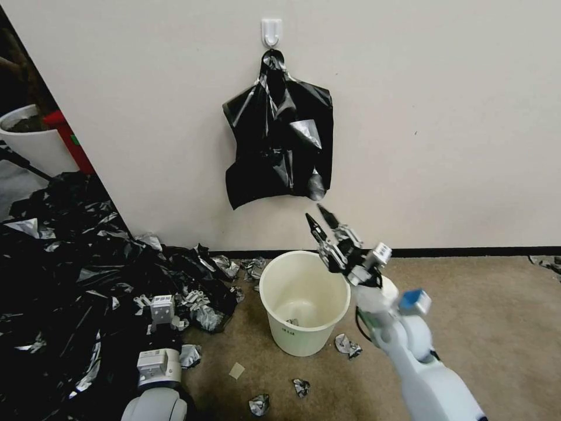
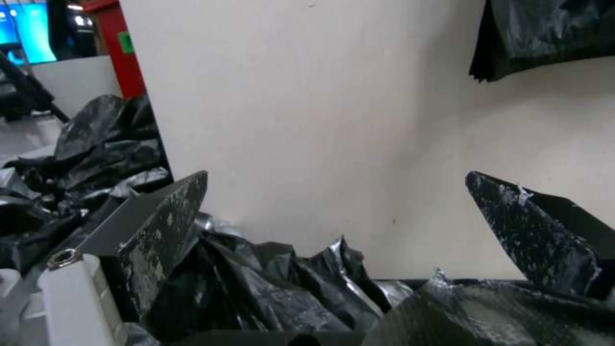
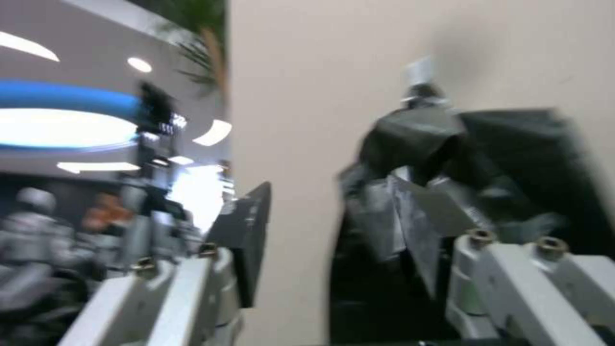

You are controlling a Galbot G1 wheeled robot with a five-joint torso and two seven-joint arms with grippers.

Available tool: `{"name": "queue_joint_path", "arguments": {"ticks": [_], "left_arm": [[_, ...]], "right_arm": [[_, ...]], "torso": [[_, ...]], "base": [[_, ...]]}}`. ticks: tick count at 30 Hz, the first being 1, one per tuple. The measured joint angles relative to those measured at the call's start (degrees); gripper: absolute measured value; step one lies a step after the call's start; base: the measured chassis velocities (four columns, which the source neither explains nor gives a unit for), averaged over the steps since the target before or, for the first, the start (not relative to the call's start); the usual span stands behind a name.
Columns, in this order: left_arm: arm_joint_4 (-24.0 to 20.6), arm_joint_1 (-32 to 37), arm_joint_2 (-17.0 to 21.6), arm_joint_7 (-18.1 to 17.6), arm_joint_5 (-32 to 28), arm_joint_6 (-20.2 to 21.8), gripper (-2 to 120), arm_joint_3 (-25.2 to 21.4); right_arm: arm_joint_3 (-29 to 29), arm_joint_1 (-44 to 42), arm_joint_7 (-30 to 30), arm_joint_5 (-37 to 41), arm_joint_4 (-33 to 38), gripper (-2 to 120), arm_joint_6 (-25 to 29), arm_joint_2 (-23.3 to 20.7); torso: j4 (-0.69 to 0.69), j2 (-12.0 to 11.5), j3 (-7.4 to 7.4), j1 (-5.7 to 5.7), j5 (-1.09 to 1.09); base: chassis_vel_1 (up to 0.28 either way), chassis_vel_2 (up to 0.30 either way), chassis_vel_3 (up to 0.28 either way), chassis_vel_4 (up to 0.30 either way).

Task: Place a trash bag onto the trash bin.

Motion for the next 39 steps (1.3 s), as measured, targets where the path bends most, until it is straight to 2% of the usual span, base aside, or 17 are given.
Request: {"name": "queue_joint_path", "arguments": {"ticks": [3,4,6,7,9,10,11,13,14,16,18,22,26,33,35,39], "left_arm": [[-0.23,0.14,-0.18,0.04,0.11,-0.01,100,0.09],[-0.23,0.14,-0.18,0.04,0.11,-0.01,100,0.09],[-0.57,0.41,-0.23,0.05,0.17,-0.03,100,0.02],[-0.57,0.41,-0.23,0.05,0.17,-0.03,100,0.02],[-1.05,0.7,-0.35,0.06,0.21,-0.04,100,-0.13],[-1.32,0.9,-0.41,0.06,0.23,-0.05,100,-0.24],[-1.32,0.9,-0.41,0.06,0.23,-0.05,100,-0.24],[-1.9,1.19,-0.48,0.07,0.27,-0.05,100,-0.36],[-1.9,1.19,-0.48,0.07,0.27,-0.05,100,-0.36],[-2.22,1.27,-0.54,0.07,0.29,-0.05,100,-0.48],[-2.22,1.27,-0.64,0.07,0.3,-0.05,100,-0.51],[-1.98,1.23,-0.75,0.07,0.32,-0.1,100,-0.44],[-1.69,1.22,-0.77,0.07,0.32,-0.33,100,-0.42],[-1.36,1.18,-0.57,0.07,0.28,-0.53,100,-0.54],[-1.23,1.15,-0.25,0.05,0.15,-0.65,100,-0.65],[-1.02,1.07,0.05,-0.04,-0.03,-0.8,100,-0.97]], "right_arm": [[-0.86,2.14,15.15,-8.78,5.13,68,-4.25,-1.9],[-0.86,2.14,15.15,-8.78,5.13,68,-4.25,-1.9],[-1.83,7.78,21.95,-14.25,5.31,80,-9.05,-5.38],[-1.83,7.78,21.95,-14.25,5.31,80,-9.05,-5.38],[-2.7,14.01,23.02,-18.45,3.26,88,-13.04,-9.19],[-3.33,17.78,22.77,-20.51,2.1,94,-16.38,-11.76],[-3.33,17.78,22.77,-20.51,2.1,94,-16.38,-11.76],[-4.98,23.89,20.12,-21.56,0.51,99,-21.76,-16.19],[-4.98,23.89,20.12,-21.56,0.51,99,-21.76,-16.19],[-7.57,29.36,16.79,-19.58,-0.81,100,-25.6,-20.15],[-10.22,33.44,14.21,-15.63,-1.83,100,-27.11,-22.2],[-14.58,39.75,10.33,-10.51,-3.96,97,-28.07,-24.04],[-18.23,44.81,8.13,-10.29,-5.76,92,-28.14,-24.91],[-22.02,51.16,6.73,-15.52,-8.47,90,-28.0,-25.23],[-23.21,54.23,3.76,-20.28,-10.98,90,-27.08,-25.91],[-23.75,55.96,0.48,-21.56,-12.93,90,-25.57,-26.48]], "torso": [[0.0,0.0,0.0,0.0,0.0],[0.0,0.0,0.0,0.0,0.0],[0.02,0.0,0.01,0.0,0.0],[0.02,0.0,0.01,0.0,0.0],[0.03,0.0,0.01,0.0,0.01],[0.03,0.0,0.01,0.01,0.01],[0.03,0.0,0.01,0.01,0.01],[0.03,0.0,0.01,0.01,0.0],[0.03,0.0,0.01,0.01,0.0],[0.01,0.0,0.01,0.01,0.0],[0.0,0.01,0.01,0.01,-0.01],[0.02,0.0,0.01,0.01,0.0],[0.01,0.0,0.01,0.01,0.0],[0.03,0.0,0.01,0.01,-0.02],[0.01,0.0,0.01,0.01,-0.01],[0.01,0.0,0.01,0.01,0.0]], "base": [[0.0,0.0,0.0,0.0],[0.0,0.0,0.0,0.0],[0.0,0.0,0.0,0.0],[0.0,0.0,0.0,0.0],[0.0,0.0,0.0,0.0],[0.0,0.0,0.0,0.0],[0.0,0.0,0.0,0.0],[0.0,0.0,0.0,0.0],[0.0,0.0,0.0,0.0],[0.0,0.0,0.0,0.0],[0.0,0.0,0.0,0.0],[0.0,0.0,0.0,0.0],[0.0,0.0,0.0,0.0],[0.0,0.0,0.0,0.0],[0.0,0.0,0.0,0.0],[0.0,0.0,0.0,0.0]]}}
